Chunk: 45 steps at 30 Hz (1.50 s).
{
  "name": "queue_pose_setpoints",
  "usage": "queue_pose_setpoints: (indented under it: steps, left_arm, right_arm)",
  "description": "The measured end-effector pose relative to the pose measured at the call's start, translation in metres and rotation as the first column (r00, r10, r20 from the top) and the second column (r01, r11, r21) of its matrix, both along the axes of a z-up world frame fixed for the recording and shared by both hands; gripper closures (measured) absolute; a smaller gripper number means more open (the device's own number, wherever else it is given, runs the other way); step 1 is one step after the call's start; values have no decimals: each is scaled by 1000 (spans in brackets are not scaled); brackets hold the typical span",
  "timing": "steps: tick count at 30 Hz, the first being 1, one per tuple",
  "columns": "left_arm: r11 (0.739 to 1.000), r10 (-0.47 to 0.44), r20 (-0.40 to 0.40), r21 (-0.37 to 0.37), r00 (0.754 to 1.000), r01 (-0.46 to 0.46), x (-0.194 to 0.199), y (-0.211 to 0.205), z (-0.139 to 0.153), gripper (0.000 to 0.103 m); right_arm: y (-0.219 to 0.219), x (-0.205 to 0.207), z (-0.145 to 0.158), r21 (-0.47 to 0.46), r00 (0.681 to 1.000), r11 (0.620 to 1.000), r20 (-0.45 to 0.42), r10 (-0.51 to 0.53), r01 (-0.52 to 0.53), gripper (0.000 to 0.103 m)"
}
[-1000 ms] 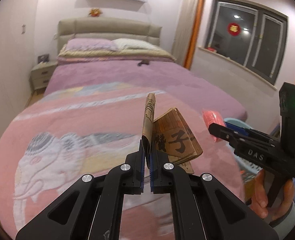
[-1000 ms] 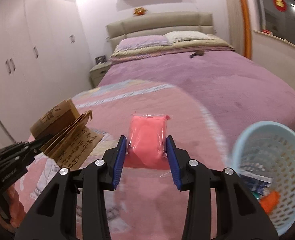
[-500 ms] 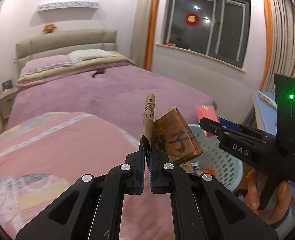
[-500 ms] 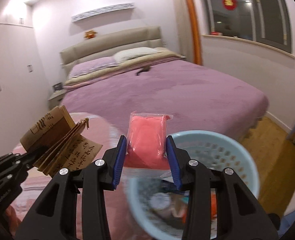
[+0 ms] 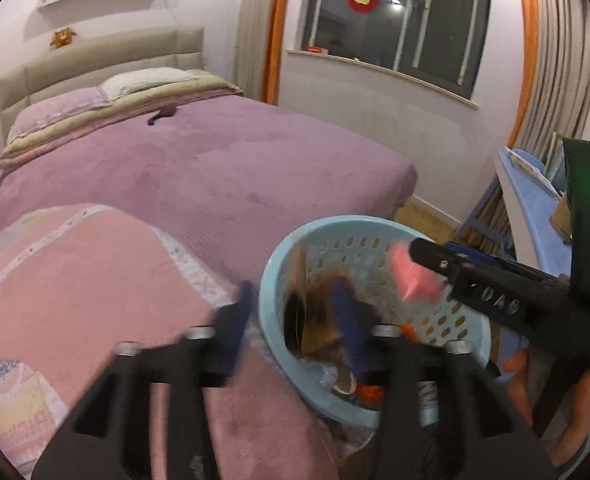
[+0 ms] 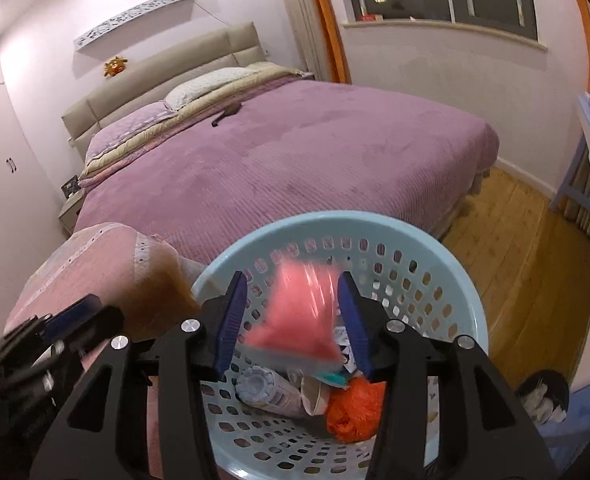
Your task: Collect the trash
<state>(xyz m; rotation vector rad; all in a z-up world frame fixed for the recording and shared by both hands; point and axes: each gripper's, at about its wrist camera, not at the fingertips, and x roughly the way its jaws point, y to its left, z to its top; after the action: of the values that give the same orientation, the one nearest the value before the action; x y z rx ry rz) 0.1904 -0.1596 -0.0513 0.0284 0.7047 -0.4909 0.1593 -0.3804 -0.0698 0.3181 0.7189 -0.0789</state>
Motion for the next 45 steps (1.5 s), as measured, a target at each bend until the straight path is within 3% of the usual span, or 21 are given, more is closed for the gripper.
queue_pose_setpoints:
  steps: [4, 8, 11, 12, 13, 15, 18, 22, 27, 32, 38, 45]
  left_arm:
    - [999, 12, -24, -47, 1000, -13, -3, 22, -3, 56]
    - [996, 56, -6, -70, 998, -56, -20, 48, 0, 42]
    - [992, 90, 3, -91, 996, -90, -32, 68, 3, 38]
    - [991, 101, 5, -94, 995, -100, -37, 72, 4, 36]
    - [989, 114, 11, -97, 993, -112, -43, 79, 5, 34]
    - [985, 159, 42, -79, 986, -156, -58, 87, 8, 21]
    - [968, 249, 114, -28, 962, -248, -83, 100, 5, 17]
    - [936, 350, 173, -23, 921, -352, -104, 114, 1, 16]
    - [889, 432, 326, 3, 841, -458, -128, 113, 8, 13]
    - [882, 447, 365, -30, 817, -470, -142, 114, 9, 11]
    - [878, 473, 324, -96, 819, -469, -140, 129, 8, 8]
    - [884, 459, 322, -75, 828, -461, -138, 125, 7, 8]
  right_arm:
    - [-4, -1, -3, 22, 1000, 1000, -22, -8, 8, 59]
    - [1, -6, 2, 13, 1000, 1000, -18, 10, -10, 59]
    - [13, -12, 10, -4, 1000, 1000, -3, 30, -30, 59]
    - [18, -16, 13, -4, 999, 999, 5, 41, -41, 57]
    - [24, -19, 15, 0, 999, 999, 11, 50, -50, 49]
    - [37, -28, 16, 23, 997, 997, 23, 73, -74, 44]
    - [65, -44, 14, -26, 992, 993, 52, 113, -112, 44]
    - [94, -63, 27, -125, 981, 985, 136, 137, -120, 44]
    - [112, -88, 44, -181, 960, 978, 239, 146, -104, 43]
    - [115, -99, 46, -219, 949, 973, 287, 129, -66, 43]
    - [121, -103, 37, -273, 949, 961, 292, 121, -39, 43]
    - [129, -108, 36, -305, 938, 952, 318, 139, -38, 43]
